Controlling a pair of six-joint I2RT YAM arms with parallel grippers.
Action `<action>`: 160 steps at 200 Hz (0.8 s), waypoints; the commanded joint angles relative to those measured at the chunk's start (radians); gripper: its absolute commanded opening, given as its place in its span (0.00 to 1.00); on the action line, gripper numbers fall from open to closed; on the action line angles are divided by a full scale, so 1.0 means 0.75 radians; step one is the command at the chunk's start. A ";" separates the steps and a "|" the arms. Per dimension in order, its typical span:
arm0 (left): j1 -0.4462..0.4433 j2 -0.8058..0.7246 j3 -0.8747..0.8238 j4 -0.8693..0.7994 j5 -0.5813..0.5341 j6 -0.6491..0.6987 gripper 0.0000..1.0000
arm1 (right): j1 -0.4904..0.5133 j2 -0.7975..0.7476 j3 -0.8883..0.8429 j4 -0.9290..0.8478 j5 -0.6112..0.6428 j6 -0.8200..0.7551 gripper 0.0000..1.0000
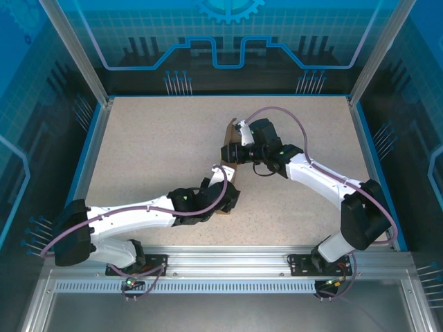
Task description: Fold the paper box
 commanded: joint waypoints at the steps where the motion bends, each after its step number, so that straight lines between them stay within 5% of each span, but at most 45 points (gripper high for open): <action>1: -0.005 -0.004 0.015 0.036 -0.044 0.043 0.64 | -0.013 -0.017 -0.020 -0.064 0.027 -0.014 0.46; 79: 0.046 -0.117 -0.138 0.187 0.063 0.237 0.37 | -0.026 -0.048 0.134 -0.190 0.057 -0.065 0.59; 160: 0.324 -0.235 -0.187 0.369 0.541 0.628 0.32 | -0.273 -0.148 0.352 -0.444 -0.049 -0.305 0.72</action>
